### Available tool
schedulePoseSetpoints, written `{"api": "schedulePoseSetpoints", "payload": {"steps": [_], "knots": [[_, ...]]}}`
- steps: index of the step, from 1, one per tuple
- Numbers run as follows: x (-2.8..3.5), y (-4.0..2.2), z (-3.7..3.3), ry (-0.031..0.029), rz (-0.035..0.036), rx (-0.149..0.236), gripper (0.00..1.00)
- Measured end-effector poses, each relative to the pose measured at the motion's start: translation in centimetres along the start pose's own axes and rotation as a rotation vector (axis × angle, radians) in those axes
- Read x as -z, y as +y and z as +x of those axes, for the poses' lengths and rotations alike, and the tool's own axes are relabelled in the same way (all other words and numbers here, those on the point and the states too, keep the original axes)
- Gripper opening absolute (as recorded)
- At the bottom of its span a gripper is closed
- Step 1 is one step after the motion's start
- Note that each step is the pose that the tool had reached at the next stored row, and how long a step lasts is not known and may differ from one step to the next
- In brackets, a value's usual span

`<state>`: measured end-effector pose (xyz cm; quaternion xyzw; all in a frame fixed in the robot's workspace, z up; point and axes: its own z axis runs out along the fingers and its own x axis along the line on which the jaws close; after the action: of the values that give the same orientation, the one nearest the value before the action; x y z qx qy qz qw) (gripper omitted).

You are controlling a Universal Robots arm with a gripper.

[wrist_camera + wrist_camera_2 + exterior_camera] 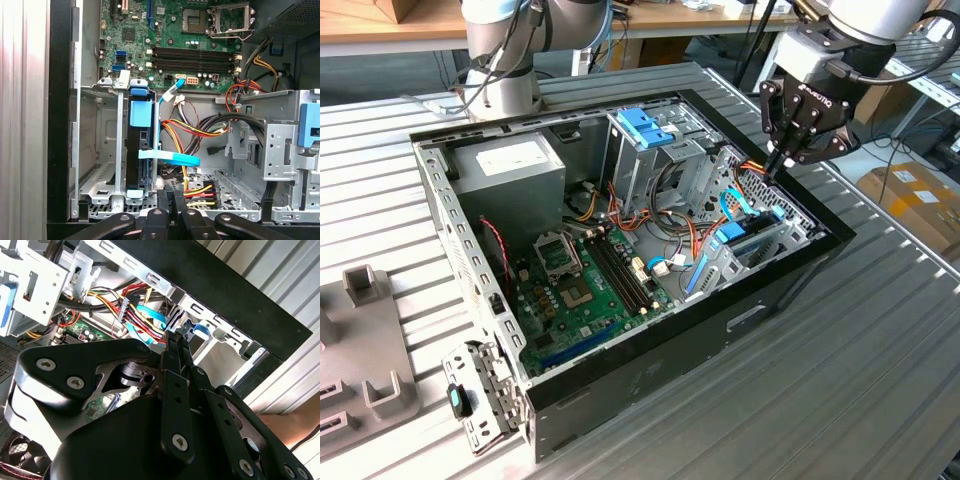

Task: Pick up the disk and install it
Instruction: 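Insert the second disk wire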

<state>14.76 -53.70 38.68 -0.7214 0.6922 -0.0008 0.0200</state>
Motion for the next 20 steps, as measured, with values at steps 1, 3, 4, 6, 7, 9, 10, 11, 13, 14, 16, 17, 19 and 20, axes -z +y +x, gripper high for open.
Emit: {"api": "schedulePoseSetpoints", "payload": {"steps": [1, 3, 4, 6, 7, 9, 10, 11, 13, 14, 16, 17, 19, 20], "knots": [[-0.05, 0.0, 0.05, -0.0001, 0.0, 0.0, 0.16], [-0.08, 0.01, 0.09, 0.0001, -0.0001, 0.0, 0.16], [-0.08, 0.01, 0.09, 0.0002, -0.0001, 0.0, 0.16], [-0.09, 0.01, 0.1, 0.0001, 0.0, 0.0, 0.16], [-0.1, 0.01, 0.1, 0.0001, 0.0, 0.0, 0.16], [-0.11, 0.01, 0.12, -0.0001, 0.0, 0.0, 0.16], [-0.11, 0.01, 0.15, -0.0001, 0.0, 0.0, 0.16], [-0.11, 0.01, 0.19, -0.0001, 0.0, 0.0, 0.16], [-0.11, 0.02, 0.27, 0.0, -0.0001, 0.0, 0.16], [-0.12, 0.02, 0.33, 0.0, 0.0, 0.0, 0.16], [-0.13, 0.02, 0.41, 0.0, 0.0, 0.0, 0.16], [-0.13, 0.03, 0.47, -0.0001, -0.0001, 0.0, 0.16], [-0.14, 0.03, 0.65, 0.0, -0.0001, 0.0, 0.16], [-0.15, 0.04, 0.72, 0.0, 0.0, 0.0, 0.16]]}}
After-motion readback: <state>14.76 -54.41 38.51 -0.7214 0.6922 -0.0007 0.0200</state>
